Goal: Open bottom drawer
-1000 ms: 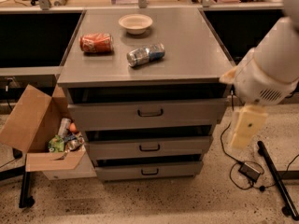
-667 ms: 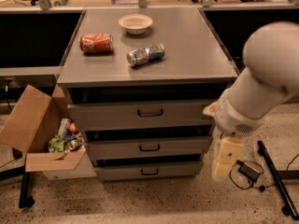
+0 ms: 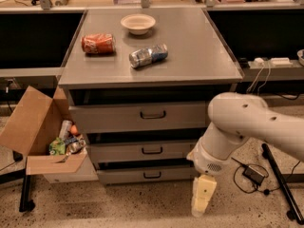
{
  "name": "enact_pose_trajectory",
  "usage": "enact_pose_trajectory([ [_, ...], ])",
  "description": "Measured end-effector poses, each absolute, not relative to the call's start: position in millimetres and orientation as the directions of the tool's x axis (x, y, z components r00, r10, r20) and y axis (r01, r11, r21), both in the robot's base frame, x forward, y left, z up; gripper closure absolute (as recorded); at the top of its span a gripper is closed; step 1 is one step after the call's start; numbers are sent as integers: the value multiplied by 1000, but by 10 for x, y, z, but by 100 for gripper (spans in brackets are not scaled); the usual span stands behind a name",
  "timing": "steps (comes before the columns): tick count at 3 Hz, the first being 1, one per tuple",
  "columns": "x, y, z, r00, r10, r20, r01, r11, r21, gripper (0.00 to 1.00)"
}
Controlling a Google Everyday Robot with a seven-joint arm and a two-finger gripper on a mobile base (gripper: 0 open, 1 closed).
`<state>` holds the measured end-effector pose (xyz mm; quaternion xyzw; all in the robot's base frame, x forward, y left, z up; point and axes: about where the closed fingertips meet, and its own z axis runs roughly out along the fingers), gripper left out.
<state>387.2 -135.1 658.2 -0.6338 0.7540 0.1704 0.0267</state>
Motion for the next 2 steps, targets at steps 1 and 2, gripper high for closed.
enact_pose_trajectory([
  [1,3843,-1333,6415,-208,-943,-260,-956,140,259,0],
  [2,3843,-1333,6415,-208,-943,-260,-956,140,259,0],
])
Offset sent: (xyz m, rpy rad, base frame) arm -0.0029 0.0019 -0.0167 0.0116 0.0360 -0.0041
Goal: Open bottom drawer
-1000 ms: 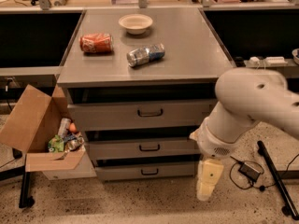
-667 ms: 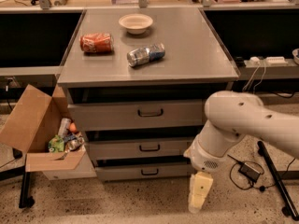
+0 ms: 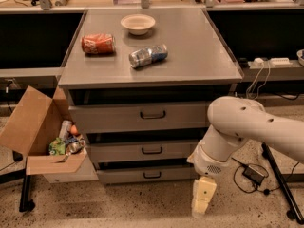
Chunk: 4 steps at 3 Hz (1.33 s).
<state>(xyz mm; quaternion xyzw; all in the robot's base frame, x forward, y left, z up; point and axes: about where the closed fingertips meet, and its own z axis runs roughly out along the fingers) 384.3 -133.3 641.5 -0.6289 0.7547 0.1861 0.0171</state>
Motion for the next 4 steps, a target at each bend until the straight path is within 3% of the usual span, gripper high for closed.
enact_pose_trajectory([
  [1,3955,-1469,5663,-222,-952,-210,-950,163,266,0],
  [3,4164,-1533,4075,-211,-945,-248,-955,145,259,0],
  [4,4164,-1532,4071,-211,-945,-249,-955,145,259,0],
])
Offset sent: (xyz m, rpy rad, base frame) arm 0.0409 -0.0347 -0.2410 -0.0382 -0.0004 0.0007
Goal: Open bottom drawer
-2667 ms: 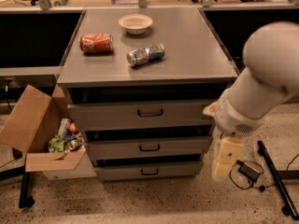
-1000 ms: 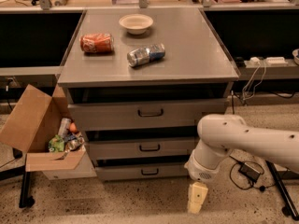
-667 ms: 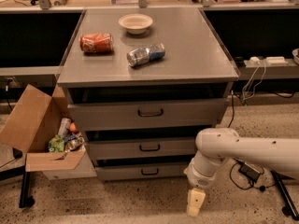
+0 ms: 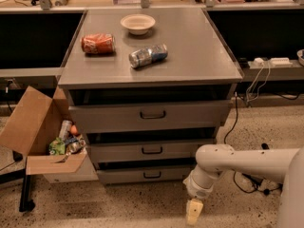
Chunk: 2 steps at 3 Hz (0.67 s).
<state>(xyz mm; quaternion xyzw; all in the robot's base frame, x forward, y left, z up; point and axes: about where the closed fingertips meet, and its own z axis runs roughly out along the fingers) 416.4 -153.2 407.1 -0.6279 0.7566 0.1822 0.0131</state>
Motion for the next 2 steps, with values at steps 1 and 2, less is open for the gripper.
enact_pose_trajectory([
  [1,4312,-1511,3780,-145,-954,-262,-968,82,236,0],
  [2,4654,-1458,3125,-38,-944,-329,-977,-34,211,0],
])
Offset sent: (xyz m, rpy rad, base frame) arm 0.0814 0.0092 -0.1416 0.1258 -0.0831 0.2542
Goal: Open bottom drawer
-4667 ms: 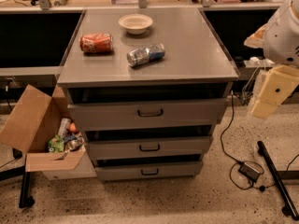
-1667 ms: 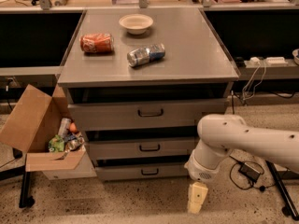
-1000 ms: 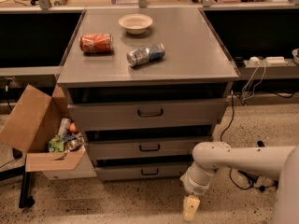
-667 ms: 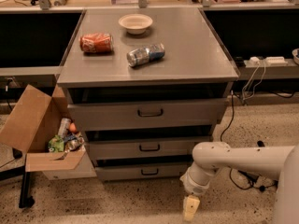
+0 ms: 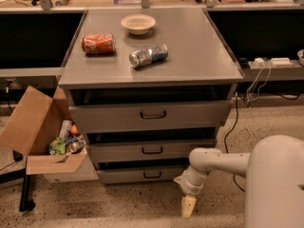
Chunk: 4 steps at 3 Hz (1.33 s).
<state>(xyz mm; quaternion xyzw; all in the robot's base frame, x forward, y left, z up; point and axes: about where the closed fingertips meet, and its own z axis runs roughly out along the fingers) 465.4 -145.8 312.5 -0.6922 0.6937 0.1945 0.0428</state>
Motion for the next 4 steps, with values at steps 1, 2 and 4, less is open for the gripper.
enact_pose_trajectory([
  [1,4916,-1404,2750,11,-925,-380,-981,-84,176,0],
  [2,4916,-1403,2750,11,-925,-380,-981,-84,176,0],
  [4,5260,-1579,2430,56,-929,-365,-997,-73,33,0],
])
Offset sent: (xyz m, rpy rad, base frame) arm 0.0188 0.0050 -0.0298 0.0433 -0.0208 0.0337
